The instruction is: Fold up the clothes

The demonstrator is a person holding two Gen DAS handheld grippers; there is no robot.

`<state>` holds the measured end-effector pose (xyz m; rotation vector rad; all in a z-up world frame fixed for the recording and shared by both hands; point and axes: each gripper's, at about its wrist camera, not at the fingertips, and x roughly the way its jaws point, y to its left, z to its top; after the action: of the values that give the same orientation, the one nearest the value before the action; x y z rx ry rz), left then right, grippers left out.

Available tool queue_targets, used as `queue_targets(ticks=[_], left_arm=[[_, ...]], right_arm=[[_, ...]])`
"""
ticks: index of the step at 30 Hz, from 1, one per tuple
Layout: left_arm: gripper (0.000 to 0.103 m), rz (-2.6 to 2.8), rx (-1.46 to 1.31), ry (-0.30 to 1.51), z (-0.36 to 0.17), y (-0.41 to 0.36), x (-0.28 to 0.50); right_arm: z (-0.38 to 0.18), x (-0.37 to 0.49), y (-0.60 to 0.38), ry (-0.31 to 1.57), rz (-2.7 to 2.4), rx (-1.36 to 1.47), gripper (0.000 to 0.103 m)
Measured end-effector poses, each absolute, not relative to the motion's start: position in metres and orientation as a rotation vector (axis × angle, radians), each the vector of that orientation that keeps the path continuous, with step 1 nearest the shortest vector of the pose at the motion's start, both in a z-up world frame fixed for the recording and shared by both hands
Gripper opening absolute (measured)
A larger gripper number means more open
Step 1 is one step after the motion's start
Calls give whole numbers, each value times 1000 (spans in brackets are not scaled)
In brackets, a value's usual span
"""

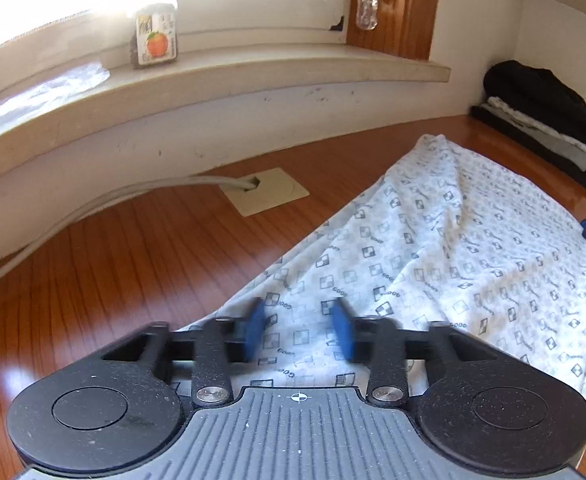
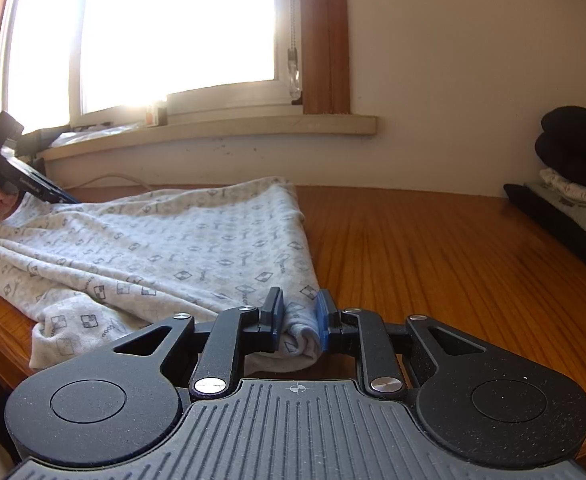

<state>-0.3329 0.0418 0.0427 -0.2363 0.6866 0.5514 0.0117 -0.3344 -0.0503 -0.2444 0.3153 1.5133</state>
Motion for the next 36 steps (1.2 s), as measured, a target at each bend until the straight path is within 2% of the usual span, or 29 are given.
queue_targets(ticks=[3,5,6,12,15,16,17,20,21,22,23,27,28,29,30,31,35,36], left_arm=[[1,642,-209,558,59,41,-344],[0,700,-196,576,61,45,-345],[3,700,-197,603,60,46,-345],[40,728,-212,668,57,42,-355],[47,722,-205,663,62,36,-372],[57,724,-209,659,63,34,-378],[60,730,-211,661,62,34,-383],[57,752,-218,669,56,36,-397],[42,756,-215,663,55,35,-400],[15,763,-202,658,55,34,-403],[12,773,-191,652,56,32,-404],[14,914,-136,651,65,31,-405],[17,945,-127,651,68,30,-404],[31,945,-137,635,72,28,-403],[51,934,-151,611,76,26,-401],[63,907,-161,588,80,23,-397],[68,781,-151,544,89,8,-352],[74,750,-149,537,89,5,-338]], right_arm=[[-50,11,-334,320,1512,-245,19],[-49,11,-335,319,1512,-246,19],[-50,11,-335,317,1512,-245,19],[-51,12,-336,312,1512,-236,20],[-52,12,-336,311,1513,-232,20],[-52,12,-336,310,1513,-231,20],[-53,13,-336,310,1513,-229,20],[-53,14,-337,310,1515,-223,20],[-53,14,-337,310,1515,-222,20],[-54,14,-337,309,1515,-222,20],[-54,14,-336,310,1515,-222,20],[-53,14,-336,309,1514,-226,20],[-53,14,-336,308,1513,-226,20],[-53,13,-336,306,1511,-229,20],[-53,13,-336,301,1509,-233,20],[-52,12,-336,296,1507,-238,20],[-45,5,-337,262,1485,-260,21],[-41,4,-338,252,1489,-243,21]])
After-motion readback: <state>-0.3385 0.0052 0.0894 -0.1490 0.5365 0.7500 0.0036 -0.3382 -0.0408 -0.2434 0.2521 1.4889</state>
